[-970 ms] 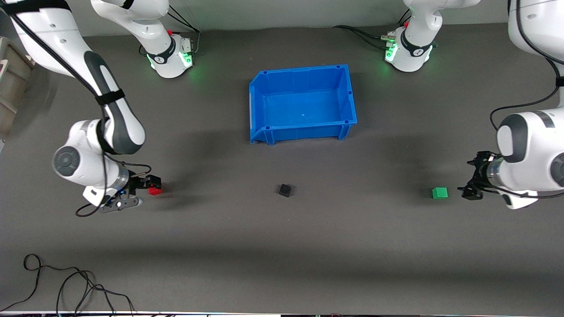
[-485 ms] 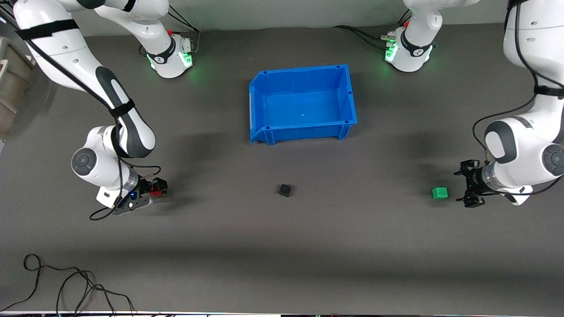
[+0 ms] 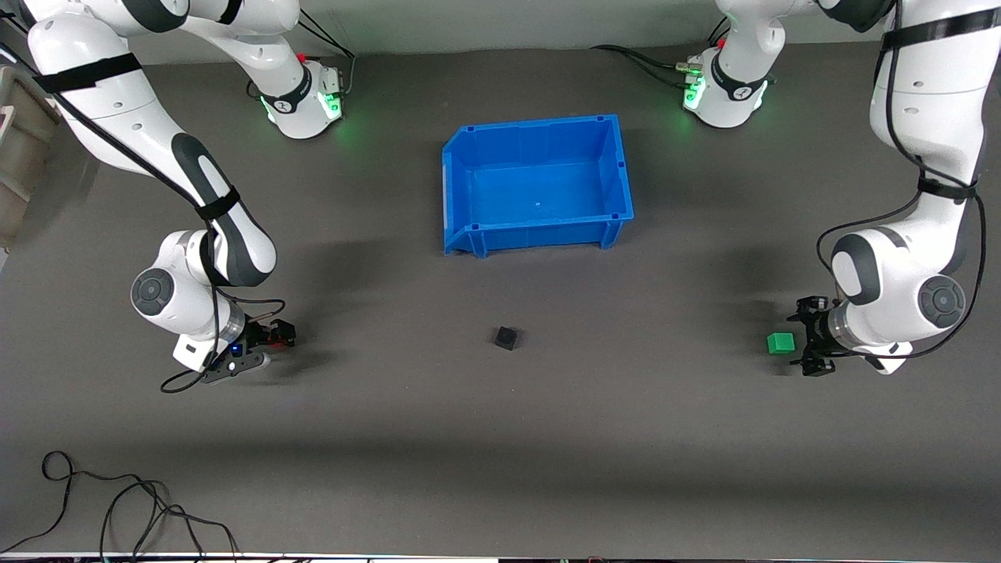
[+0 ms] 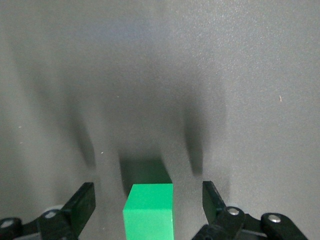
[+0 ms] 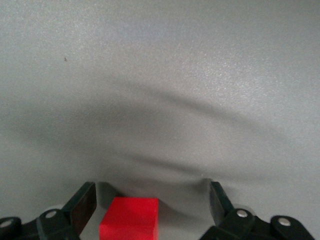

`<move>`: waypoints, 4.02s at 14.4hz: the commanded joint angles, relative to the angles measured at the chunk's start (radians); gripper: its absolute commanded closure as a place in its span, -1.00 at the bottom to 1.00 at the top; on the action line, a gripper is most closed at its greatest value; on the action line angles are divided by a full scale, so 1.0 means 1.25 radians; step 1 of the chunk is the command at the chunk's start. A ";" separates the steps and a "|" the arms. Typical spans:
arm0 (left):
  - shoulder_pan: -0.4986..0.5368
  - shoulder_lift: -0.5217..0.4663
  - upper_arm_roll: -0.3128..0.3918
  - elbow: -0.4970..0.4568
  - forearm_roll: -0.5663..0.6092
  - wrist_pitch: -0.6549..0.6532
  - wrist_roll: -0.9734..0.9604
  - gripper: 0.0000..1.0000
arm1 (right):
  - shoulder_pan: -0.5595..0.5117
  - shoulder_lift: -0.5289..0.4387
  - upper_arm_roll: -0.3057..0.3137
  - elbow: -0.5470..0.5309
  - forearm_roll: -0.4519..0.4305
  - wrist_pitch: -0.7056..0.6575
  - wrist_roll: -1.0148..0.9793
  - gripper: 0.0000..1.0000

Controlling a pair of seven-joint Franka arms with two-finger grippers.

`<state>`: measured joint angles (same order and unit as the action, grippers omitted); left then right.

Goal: Attach green and red cubes to black cube
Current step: 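Grasp the red cube with the right gripper while the left gripper grasps the green cube, then carry the red cube and green cube toward the black cube with both grippers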

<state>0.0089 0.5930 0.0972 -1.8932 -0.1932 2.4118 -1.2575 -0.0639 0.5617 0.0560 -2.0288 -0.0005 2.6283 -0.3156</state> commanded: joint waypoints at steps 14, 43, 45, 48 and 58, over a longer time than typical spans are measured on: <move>-0.022 0.021 0.004 0.041 -0.011 0.005 -0.046 1.00 | 0.009 -0.024 0.009 -0.012 0.010 -0.037 0.048 -0.17; -0.460 0.118 0.003 0.274 0.002 -0.018 -0.548 1.00 | 0.268 0.052 0.014 0.372 0.197 -0.343 1.502 1.00; -0.481 0.138 0.002 0.290 0.000 -0.018 -0.556 1.00 | 0.301 0.097 0.014 0.413 0.193 -0.334 1.584 1.00; -0.530 0.199 -0.007 0.352 0.006 -0.018 -0.615 1.00 | 0.334 0.155 0.015 0.464 0.192 -0.323 1.670 1.00; -0.565 0.256 -0.032 0.414 0.005 0.044 -0.670 1.00 | 0.455 0.229 0.012 0.494 0.039 -0.323 2.016 1.00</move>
<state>-0.6686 0.8668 0.0480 -1.4236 -0.1935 2.4281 -2.0604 0.4769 0.8072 0.0844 -1.4663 0.0929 2.2354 2.1223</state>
